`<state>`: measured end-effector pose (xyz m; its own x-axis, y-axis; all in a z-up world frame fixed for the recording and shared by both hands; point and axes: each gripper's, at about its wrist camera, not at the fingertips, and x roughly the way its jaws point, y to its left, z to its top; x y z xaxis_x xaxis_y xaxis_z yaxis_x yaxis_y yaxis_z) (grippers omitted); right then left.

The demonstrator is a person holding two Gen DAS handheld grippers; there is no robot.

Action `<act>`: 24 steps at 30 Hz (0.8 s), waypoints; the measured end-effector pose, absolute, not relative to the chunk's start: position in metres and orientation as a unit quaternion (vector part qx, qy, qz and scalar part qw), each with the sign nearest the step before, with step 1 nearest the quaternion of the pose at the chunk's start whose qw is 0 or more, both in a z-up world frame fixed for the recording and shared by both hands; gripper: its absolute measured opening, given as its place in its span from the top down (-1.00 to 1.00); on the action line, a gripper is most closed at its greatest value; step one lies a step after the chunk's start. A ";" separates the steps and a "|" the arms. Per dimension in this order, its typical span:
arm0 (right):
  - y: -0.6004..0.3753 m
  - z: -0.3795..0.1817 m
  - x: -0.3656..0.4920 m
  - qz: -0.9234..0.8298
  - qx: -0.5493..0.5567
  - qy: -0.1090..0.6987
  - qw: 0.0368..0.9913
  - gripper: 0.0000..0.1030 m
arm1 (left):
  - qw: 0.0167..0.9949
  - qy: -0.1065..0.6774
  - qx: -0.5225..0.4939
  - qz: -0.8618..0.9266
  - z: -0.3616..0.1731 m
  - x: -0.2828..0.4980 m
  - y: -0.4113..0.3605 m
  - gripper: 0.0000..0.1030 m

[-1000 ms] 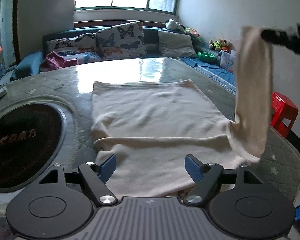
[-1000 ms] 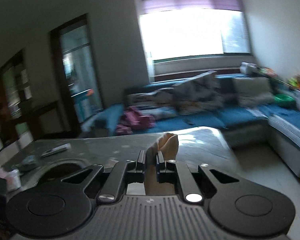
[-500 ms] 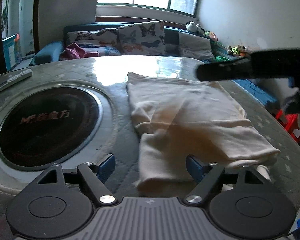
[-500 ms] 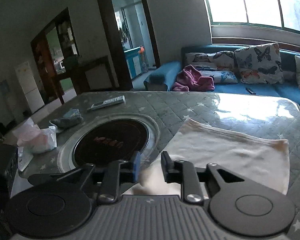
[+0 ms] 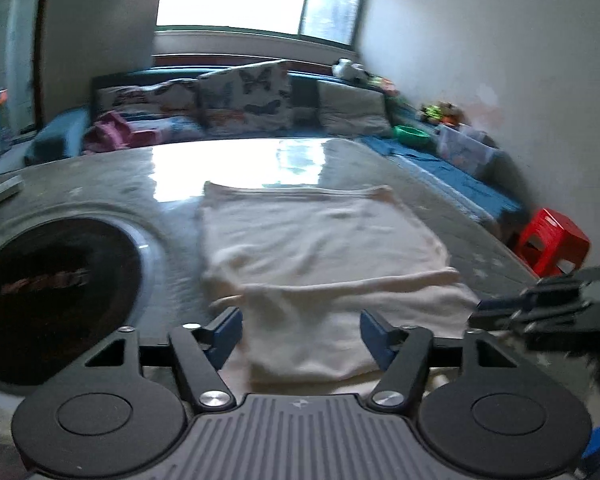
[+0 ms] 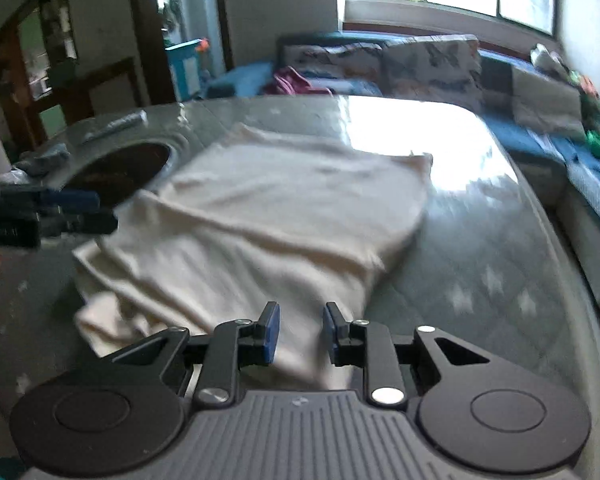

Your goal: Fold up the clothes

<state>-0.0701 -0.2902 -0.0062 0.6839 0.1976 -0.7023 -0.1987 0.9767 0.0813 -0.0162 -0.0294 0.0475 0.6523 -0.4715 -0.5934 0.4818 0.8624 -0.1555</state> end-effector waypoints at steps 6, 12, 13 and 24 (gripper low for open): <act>-0.301 0.004 -0.063 0.110 0.010 0.362 0.926 0.55 | 0.899 0.332 0.022 -0.283 0.041 -0.003 -0.052 -0.09; -0.302 0.009 -0.043 0.120 0.016 0.342 0.932 0.54 | 0.896 0.348 0.018 -0.275 0.033 0.021 -0.059 -0.09; -0.301 0.006 -0.038 0.122 0.015 0.343 0.931 0.54 | 0.895 0.353 0.019 -0.272 0.030 0.024 -0.059 -0.09; -0.295 -0.001 -0.042 0.135 -0.012 0.347 0.928 0.47 | 0.898 0.340 0.034 -0.279 0.033 0.021 -0.046 0.04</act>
